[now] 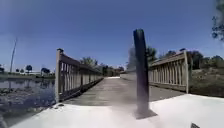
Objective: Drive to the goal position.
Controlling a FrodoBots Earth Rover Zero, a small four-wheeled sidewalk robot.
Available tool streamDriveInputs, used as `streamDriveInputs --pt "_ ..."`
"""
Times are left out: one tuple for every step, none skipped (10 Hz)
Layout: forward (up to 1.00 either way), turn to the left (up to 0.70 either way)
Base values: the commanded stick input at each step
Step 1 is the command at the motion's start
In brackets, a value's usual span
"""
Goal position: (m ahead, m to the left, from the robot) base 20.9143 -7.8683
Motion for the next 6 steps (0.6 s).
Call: streamDriveInputs --pt "0.00 0.00" --pt "0.00 0.00" --pt "0.00 0.00" --pt "0.00 0.00" --pt "0.00 0.00" --pt "0.00 0.00"
